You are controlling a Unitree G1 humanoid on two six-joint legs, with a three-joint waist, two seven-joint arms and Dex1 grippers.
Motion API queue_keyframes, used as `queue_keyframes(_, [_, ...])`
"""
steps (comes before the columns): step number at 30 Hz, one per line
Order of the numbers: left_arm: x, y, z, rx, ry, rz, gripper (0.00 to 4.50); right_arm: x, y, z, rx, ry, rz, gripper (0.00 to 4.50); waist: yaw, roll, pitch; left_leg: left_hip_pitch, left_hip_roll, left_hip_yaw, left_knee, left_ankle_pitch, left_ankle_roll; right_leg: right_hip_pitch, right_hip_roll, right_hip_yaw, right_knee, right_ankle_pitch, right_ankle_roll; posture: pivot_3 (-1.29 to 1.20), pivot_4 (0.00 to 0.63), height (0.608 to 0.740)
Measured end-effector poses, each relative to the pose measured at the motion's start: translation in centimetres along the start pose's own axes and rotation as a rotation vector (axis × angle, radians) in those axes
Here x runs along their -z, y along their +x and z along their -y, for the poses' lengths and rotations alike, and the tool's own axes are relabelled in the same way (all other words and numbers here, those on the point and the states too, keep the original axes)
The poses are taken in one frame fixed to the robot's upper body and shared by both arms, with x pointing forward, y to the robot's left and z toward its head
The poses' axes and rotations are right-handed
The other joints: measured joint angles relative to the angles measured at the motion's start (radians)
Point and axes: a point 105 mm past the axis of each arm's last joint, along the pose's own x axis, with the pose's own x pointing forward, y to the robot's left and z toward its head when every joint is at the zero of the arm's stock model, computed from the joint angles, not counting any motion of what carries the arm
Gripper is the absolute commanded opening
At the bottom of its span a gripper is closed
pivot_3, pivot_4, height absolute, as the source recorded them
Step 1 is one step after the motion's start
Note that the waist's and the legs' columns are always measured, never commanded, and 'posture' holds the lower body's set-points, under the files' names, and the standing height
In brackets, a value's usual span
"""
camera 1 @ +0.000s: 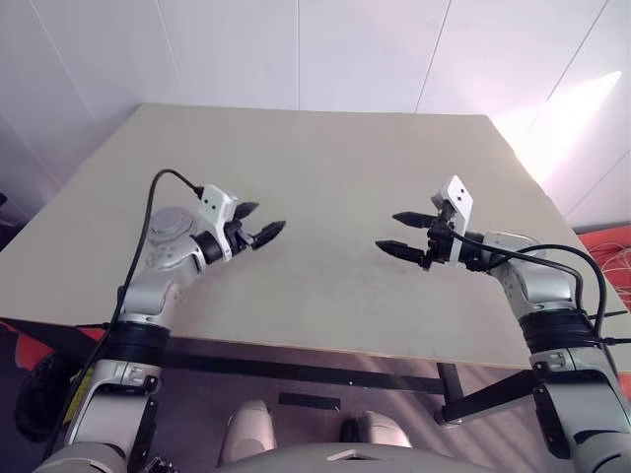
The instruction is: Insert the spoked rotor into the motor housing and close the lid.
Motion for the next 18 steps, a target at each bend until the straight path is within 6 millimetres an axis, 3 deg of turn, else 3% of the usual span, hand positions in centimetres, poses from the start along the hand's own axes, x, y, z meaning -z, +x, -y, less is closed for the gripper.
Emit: queue_keyframes(18, [0.4,1.4,1.8,0.067,-0.027,-0.012,4.45,0.4,0.6,0.6,0.090,-0.050,-0.017,4.50,0.002,0.000,0.000,0.000,-0.001,0.000,0.000,0.000,0.001,0.001,0.000,0.000,-0.001,0.000,0.000,0.00,0.000,0.740])
